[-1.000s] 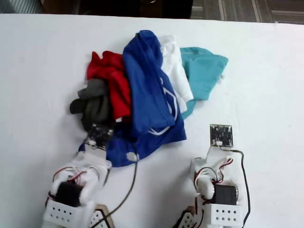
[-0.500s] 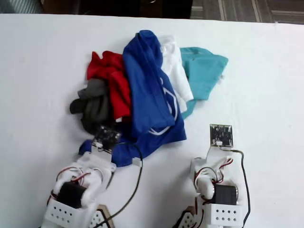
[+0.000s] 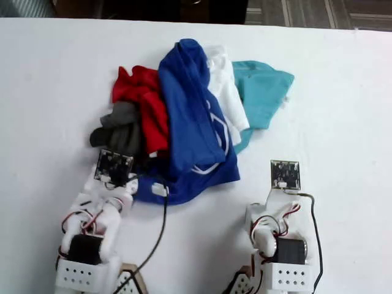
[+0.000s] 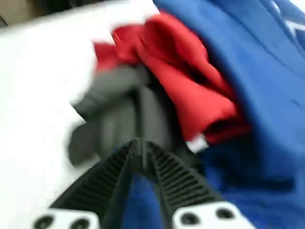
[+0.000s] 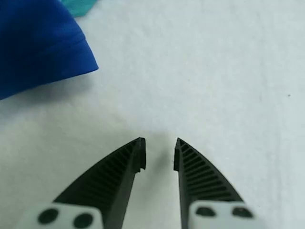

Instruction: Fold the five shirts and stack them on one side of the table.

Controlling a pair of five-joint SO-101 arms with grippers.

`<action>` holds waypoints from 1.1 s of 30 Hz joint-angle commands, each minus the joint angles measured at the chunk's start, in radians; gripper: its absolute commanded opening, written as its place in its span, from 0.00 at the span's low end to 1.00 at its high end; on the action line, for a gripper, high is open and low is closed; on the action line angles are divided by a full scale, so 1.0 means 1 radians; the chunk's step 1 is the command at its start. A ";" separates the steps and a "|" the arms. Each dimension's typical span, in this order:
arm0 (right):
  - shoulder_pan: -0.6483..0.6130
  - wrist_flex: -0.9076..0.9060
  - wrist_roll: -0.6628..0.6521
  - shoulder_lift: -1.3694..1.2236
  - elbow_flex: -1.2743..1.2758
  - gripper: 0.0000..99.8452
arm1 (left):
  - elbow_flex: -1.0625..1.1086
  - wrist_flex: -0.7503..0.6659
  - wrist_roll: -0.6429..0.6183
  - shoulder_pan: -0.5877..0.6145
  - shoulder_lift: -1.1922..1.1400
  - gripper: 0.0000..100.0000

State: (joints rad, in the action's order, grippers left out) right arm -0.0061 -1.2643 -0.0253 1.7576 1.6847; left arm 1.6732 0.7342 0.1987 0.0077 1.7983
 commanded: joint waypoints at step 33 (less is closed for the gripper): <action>0.007 0.019 0.006 -0.002 0.009 0.11 | -1.124 0.084 -0.339 -0.095 -1.343 0.26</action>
State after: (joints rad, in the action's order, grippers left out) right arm -0.0061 -1.2643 -0.0253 1.7576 1.6847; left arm 0.7864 0.7357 -0.0345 -0.0522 0.6705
